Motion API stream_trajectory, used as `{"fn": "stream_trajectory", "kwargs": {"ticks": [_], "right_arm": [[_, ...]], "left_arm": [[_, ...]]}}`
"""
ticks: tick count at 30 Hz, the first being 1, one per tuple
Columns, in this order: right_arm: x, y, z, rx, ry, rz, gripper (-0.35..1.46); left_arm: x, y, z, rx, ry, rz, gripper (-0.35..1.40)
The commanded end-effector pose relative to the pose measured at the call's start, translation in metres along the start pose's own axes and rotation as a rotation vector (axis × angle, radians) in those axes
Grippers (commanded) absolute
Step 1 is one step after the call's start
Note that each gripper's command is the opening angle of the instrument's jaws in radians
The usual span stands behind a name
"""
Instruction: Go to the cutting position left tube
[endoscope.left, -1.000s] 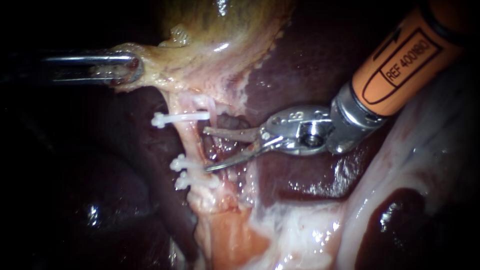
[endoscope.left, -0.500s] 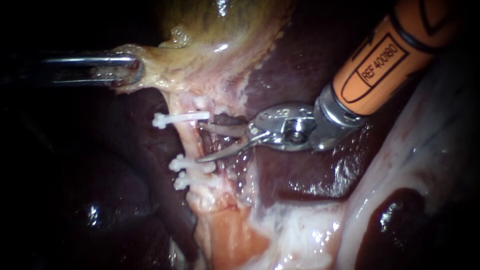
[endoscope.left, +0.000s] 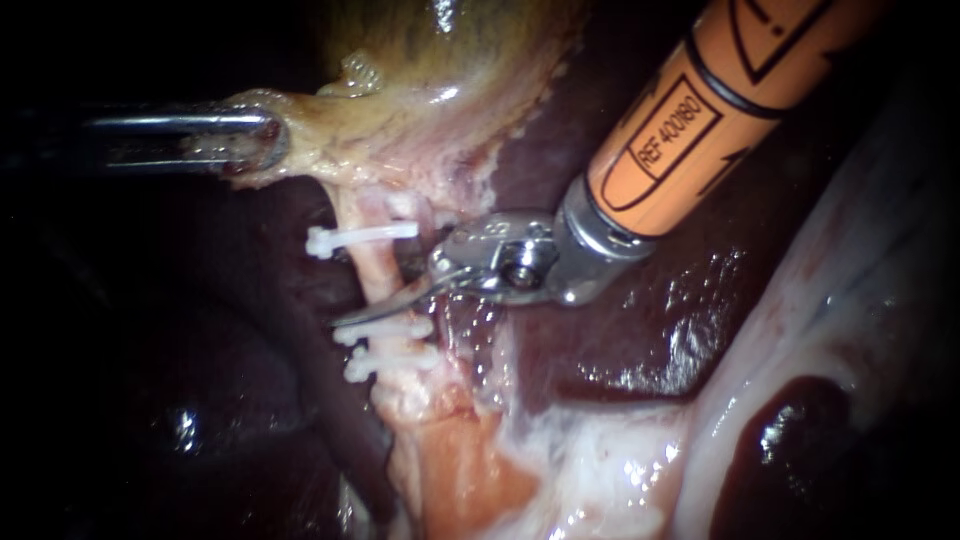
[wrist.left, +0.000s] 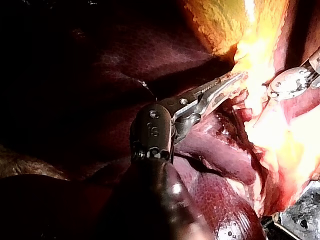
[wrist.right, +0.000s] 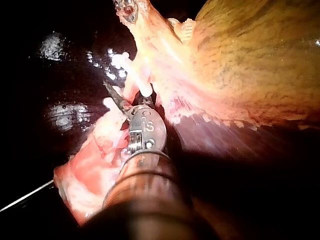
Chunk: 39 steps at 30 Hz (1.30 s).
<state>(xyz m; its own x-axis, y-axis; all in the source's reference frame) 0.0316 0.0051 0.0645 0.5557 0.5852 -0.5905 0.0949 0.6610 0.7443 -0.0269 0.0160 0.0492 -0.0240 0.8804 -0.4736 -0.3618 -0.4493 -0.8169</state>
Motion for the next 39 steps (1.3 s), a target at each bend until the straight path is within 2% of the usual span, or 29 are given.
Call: {"fn": "stream_trajectory", "kwargs": {"ticks": [1,7,17,21,25,39], "right_arm": [[0.0002,0.0,0.0002,-0.006,0.007,0.006,1.41],[0.0011,-0.0007,0.0009,0.01,0.049,0.015,1.43],[0.0038,-0.0045,0.0001,0.175,0.15,0.053,1.43],[0.0049,-0.0062,-0.0003,0.23,0.176,0.057,1.43],[0.0056,-0.0073,-0.0004,0.275,0.201,0.067,1.43],[0.0055,-0.0071,-0.0006,0.279,0.202,0.068,1.43]], "left_arm": [[0.0,0.0,0.0,0.0,0.0,0.0,-0.35],[0.0,0.0,0.0002,0.001,0.0,0.0,-0.35],[0.0,0.0,0.0001,0.0,0.0,0.0,-0.35],[0.0,-0.0001,0.0,0.0,0.0,0.0,-0.35],[0.0,-0.0001,0.0,0.0,0.0,0.0,-0.35],[0.0,-0.0001,0.0,0.0,0.0,0.0,-0.35]]}}
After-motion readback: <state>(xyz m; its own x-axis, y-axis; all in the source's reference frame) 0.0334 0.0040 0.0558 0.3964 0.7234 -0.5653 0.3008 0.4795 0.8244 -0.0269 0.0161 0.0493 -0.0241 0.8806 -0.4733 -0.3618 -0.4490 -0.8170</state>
